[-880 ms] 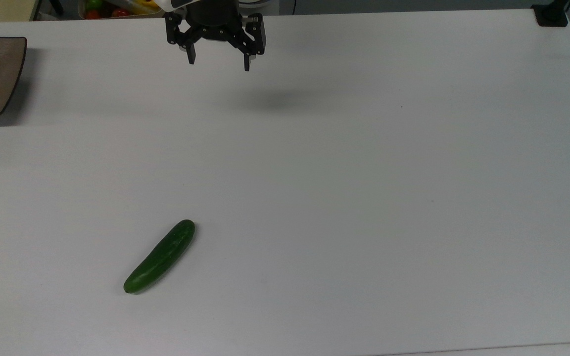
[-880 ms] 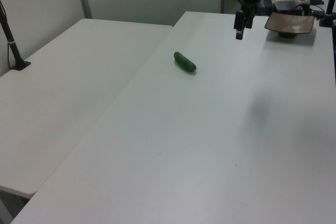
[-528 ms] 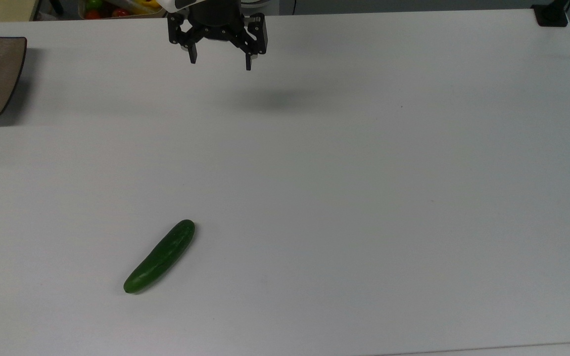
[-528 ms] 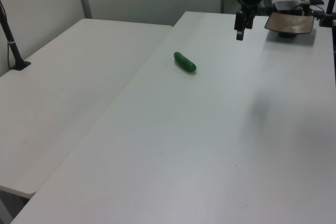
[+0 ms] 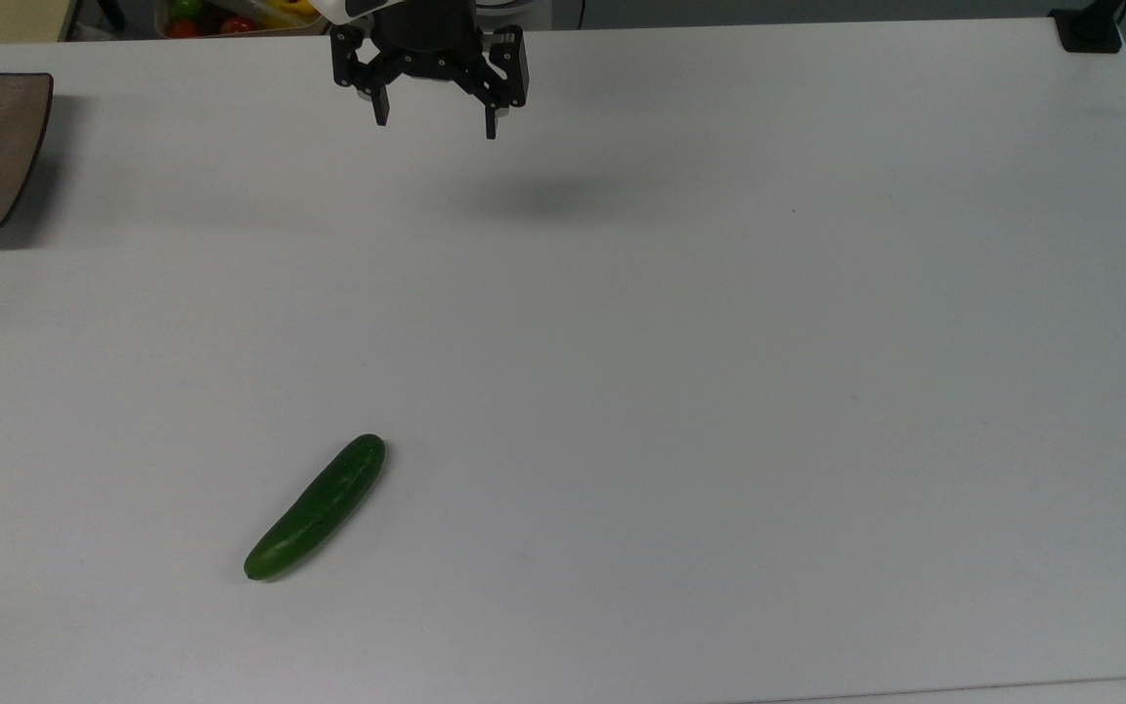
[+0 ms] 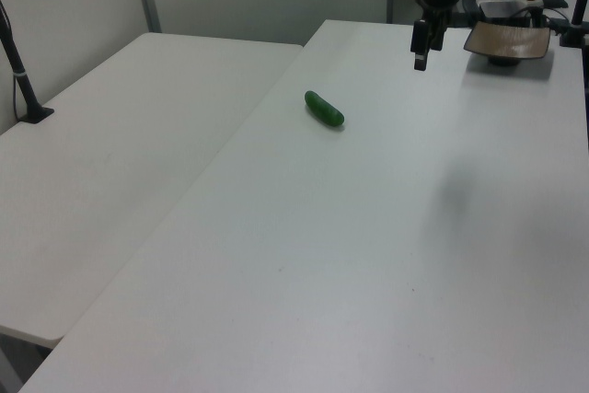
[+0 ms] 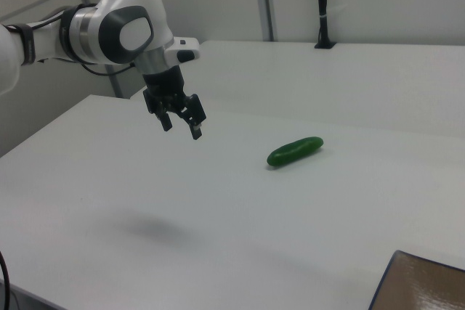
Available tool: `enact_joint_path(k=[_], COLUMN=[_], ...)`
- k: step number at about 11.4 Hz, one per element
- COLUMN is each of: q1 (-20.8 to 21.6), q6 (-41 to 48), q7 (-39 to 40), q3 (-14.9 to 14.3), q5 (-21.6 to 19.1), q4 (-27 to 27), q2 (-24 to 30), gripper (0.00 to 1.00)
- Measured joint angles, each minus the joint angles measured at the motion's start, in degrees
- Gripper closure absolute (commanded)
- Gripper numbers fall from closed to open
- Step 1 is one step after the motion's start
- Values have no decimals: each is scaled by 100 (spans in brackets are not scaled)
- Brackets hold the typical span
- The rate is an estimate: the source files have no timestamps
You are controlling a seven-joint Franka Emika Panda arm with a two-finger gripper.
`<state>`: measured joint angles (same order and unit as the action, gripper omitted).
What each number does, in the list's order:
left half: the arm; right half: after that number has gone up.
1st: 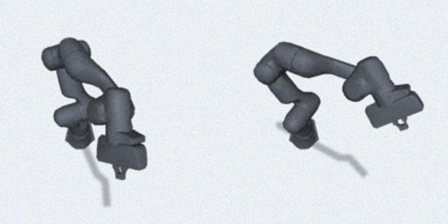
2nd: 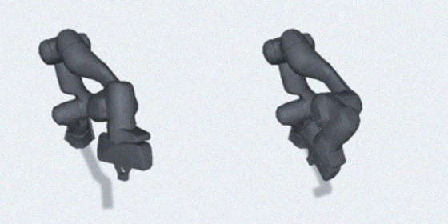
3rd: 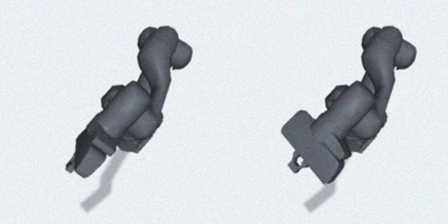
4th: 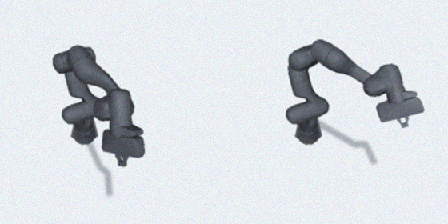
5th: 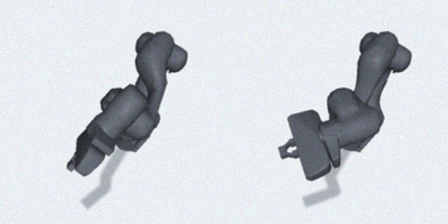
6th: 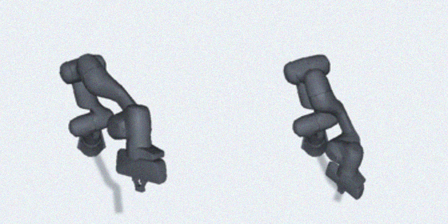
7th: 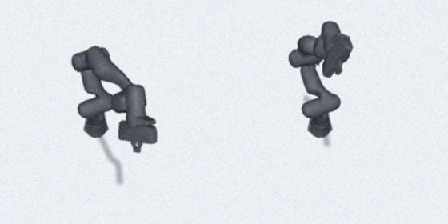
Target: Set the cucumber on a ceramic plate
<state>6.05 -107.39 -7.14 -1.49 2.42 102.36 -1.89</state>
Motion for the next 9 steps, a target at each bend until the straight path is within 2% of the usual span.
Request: enact_joint_path(k=[3,6,9], q1=[36,130,188], q6=[0,0,-1], q7=[-297,-1013,-1791], q3=[41,77,85], q5=[-2,-31,-31], q4=[-17,-149,-918], q2=[0,-91,-648], gripper=[0,0,0])
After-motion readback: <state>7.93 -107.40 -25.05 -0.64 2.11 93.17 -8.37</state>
